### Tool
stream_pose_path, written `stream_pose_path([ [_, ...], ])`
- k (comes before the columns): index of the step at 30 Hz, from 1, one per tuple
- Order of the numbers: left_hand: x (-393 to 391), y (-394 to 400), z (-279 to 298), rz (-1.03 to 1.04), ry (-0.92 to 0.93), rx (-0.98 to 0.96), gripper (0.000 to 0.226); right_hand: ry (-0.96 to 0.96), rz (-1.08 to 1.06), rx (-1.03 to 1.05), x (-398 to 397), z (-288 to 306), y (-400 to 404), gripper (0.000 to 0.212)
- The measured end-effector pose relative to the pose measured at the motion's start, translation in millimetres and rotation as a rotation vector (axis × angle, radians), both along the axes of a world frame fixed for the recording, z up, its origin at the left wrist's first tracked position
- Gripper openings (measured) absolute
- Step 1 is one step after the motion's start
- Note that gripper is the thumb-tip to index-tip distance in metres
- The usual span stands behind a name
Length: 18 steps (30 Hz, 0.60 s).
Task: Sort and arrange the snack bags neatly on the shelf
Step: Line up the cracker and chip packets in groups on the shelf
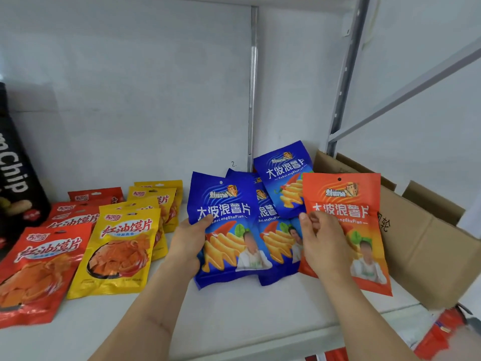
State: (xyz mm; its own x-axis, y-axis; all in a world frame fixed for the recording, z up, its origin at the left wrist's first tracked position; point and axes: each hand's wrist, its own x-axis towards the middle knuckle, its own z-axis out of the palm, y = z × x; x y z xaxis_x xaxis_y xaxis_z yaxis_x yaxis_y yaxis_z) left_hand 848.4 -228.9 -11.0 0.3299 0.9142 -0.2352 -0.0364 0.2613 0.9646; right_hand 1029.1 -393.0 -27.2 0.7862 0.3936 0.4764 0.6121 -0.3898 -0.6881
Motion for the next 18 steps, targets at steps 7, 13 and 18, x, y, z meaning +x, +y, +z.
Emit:
stream_pose_path([
  [7, -5.2, 17.5, 8.4, 0.141, 0.028, -0.017, 0.039, -0.069, 0.155, -0.18, -2.1, 22.5, 34.4, 0.048],
  [13, -18.1, 19.4, -2.3, 0.188, 0.061, -0.03, 0.031, -0.08, 0.209, -0.408, 7.1, 13.6, 58.8, 0.044],
  [18, -24.3, 19.4, -2.6, 0.244, 0.041, 0.006, 0.02, -0.069, 0.193, -0.449, 13.9, 13.5, 65.2, 0.048],
])
